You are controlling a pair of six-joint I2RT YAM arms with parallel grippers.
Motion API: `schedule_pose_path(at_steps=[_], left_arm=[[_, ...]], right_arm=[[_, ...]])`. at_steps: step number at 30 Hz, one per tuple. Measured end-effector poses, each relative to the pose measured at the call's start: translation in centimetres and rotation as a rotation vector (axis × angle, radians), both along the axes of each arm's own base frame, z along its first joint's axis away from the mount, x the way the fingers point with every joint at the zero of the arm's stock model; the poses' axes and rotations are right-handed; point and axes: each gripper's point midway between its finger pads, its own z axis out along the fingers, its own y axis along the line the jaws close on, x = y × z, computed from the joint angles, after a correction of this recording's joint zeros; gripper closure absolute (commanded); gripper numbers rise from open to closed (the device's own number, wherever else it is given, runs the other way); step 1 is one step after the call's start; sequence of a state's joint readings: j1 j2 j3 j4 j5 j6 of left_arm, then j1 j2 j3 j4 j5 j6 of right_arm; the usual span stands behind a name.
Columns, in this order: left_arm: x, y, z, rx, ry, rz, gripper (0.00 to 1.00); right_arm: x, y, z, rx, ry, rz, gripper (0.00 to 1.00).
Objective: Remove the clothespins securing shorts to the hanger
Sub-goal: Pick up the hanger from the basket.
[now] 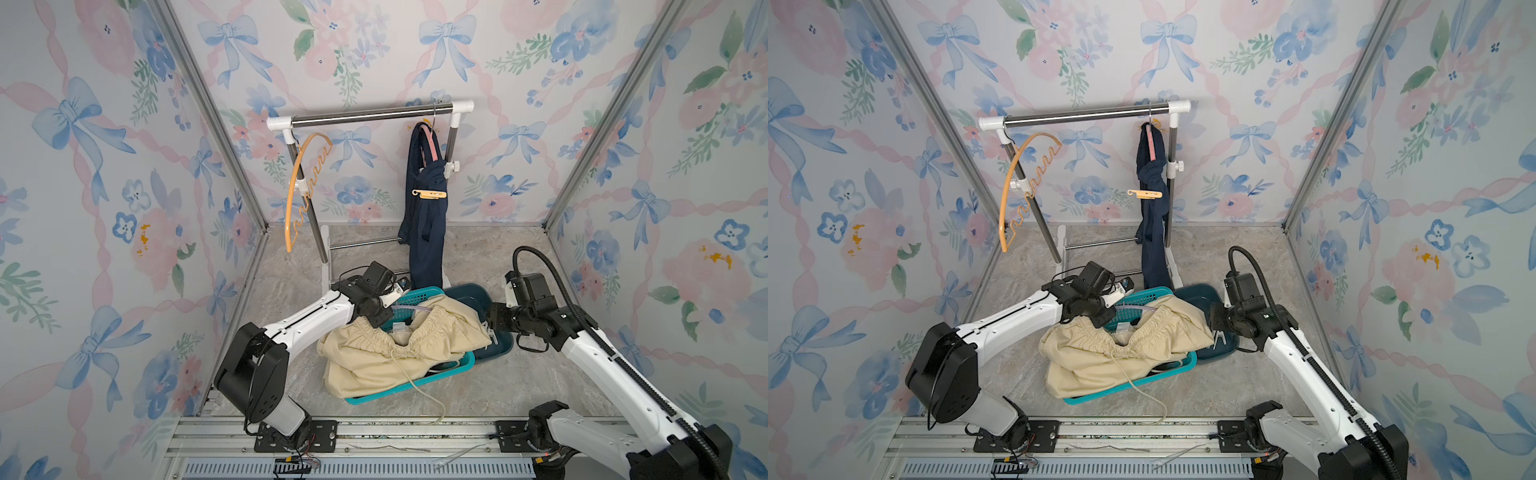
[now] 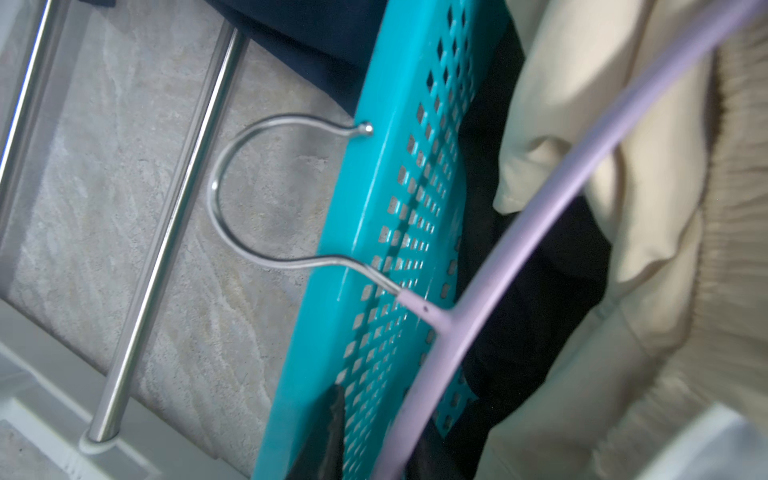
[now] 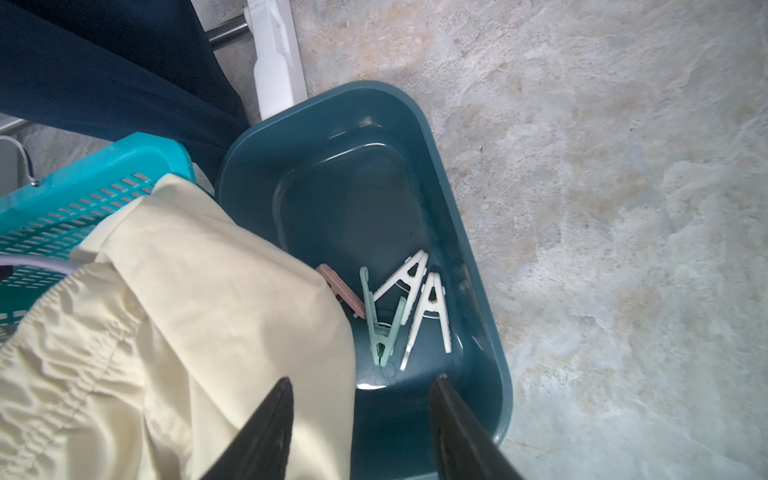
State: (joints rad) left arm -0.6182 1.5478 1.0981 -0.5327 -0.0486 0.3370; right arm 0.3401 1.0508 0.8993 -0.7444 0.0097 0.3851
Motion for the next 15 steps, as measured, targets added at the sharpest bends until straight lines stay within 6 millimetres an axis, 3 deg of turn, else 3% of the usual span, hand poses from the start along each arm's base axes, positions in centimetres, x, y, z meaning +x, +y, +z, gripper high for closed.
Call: schedule_pose_path(at_steps=[7,15], left_arm=[[0.3,0.5,0.8,0.037,-0.047,-0.003,0.86],[0.2,1.1,4.8,0.074,-0.197,-0.011,0.97]], right_arm=[[-0.1,0.1,0.2,0.007,-0.005,0.001,0.46],[-0.3,0.3,1.5,0.044,-0.049,-0.004,0.45]])
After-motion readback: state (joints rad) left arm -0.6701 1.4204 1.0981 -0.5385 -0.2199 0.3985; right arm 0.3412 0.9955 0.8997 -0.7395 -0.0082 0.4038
